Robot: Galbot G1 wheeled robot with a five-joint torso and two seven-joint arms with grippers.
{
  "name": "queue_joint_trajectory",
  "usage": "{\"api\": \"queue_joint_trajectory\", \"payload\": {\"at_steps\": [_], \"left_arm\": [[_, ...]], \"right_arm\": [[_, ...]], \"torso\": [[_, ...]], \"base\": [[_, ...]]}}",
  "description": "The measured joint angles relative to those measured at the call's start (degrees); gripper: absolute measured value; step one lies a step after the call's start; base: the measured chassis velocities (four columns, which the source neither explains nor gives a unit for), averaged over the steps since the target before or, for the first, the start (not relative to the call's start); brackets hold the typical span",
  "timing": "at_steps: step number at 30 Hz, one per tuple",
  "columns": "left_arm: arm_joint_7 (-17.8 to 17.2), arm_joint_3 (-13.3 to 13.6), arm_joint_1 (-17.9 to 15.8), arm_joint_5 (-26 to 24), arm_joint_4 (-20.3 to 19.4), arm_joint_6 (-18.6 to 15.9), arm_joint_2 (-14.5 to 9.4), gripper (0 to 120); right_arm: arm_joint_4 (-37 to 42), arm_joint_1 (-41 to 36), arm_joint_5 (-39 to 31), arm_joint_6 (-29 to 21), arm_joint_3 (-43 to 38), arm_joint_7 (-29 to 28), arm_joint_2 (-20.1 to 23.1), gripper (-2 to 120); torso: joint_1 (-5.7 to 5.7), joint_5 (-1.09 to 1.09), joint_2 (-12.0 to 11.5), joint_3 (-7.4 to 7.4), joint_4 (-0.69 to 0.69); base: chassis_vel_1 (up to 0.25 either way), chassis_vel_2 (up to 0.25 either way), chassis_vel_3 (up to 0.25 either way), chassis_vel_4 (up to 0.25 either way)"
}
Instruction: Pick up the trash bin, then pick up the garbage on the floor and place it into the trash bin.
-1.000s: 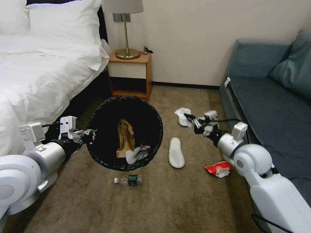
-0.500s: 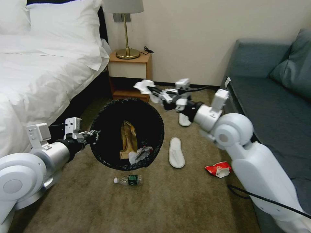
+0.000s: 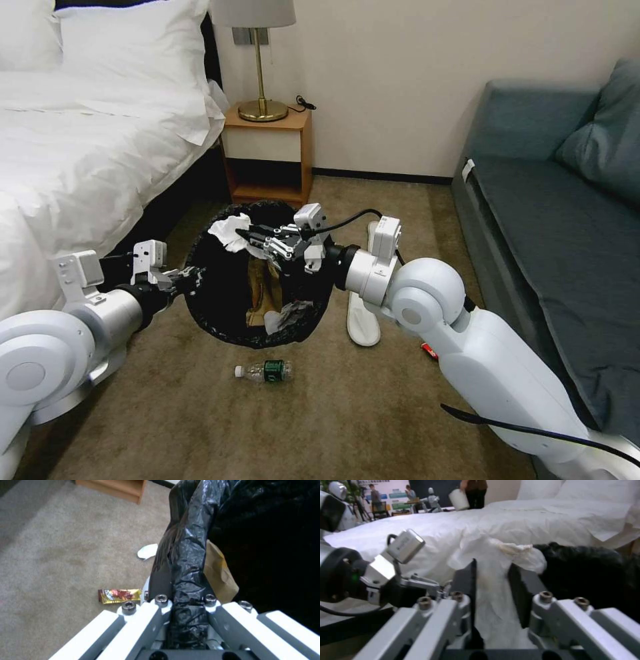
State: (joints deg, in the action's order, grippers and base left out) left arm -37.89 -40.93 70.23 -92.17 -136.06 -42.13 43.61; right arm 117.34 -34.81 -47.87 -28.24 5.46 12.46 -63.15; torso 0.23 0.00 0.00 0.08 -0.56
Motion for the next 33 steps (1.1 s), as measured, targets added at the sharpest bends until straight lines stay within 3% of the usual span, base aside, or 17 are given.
{"api": "queue_joint_trajectory", "payload": {"at_steps": [3,5,9,12,15,21,33], "left_arm": [[-0.21,-0.1,0.02,-0.24,-0.06,0.0,-0.15,3],[-1.07,-0.23,-0.09,-1.21,-0.32,0.0,-0.7,3],[-1.43,-0.41,-0.17,-1.72,-0.39,0.0,-1.04,3],[-2.34,-0.68,-0.11,-2.75,-0.9,0.0,-1.5,3],[-2.54,-0.78,-0.01,-3.12,-1.15,0.0,-1.65,3],[-2.85,-0.77,0.12,-3.26,-1.32,0.0,-1.56,3],[-2.76,-0.47,-0.06,-3.07,-1.36,0.0,-1.75,3]], "right_arm": [[0.0,-0.21,0.15,0.0,-0.35,-0.03,0.13,35],[0.32,-0.5,0.4,0.05,-0.8,-0.12,0.25,47],[0.7,-0.58,0.56,0.07,-0.86,-0.11,0.16,57],[0.79,-0.59,1.29,0.25,-1.06,-0.11,-0.43,74],[0.86,-0.6,1.47,0.3,-1.19,-0.12,-0.51,79],[2.67,-0.79,1.54,0.3,-1.67,-0.2,-0.47,103],[2.43,-0.93,2.68,0.76,-2.66,-0.34,-0.13,114]], "torso": [[0.0,0.0,0.0,0.0,0.0],[0.0,0.0,0.0,0.0,0.0],[0.0,0.0,0.0,0.0,0.0],[0.0,0.0,0.01,0.0,0.0],[0.0,0.0,0.0,0.0,0.0],[0.0,0.0,0.0,0.0,0.0],[0.0,0.0,0.0,0.0,0.0]], "base": [[0.0,0.0,0.0,0.0],[0.0,0.0,0.0,0.0],[0.0,0.0,0.0,0.0],[0.0,0.0,0.0,0.0],[0.0,0.0,0.0,0.0],[0.0,0.0,0.0,0.0],[0.0,0.0,0.0,0.0]]}}
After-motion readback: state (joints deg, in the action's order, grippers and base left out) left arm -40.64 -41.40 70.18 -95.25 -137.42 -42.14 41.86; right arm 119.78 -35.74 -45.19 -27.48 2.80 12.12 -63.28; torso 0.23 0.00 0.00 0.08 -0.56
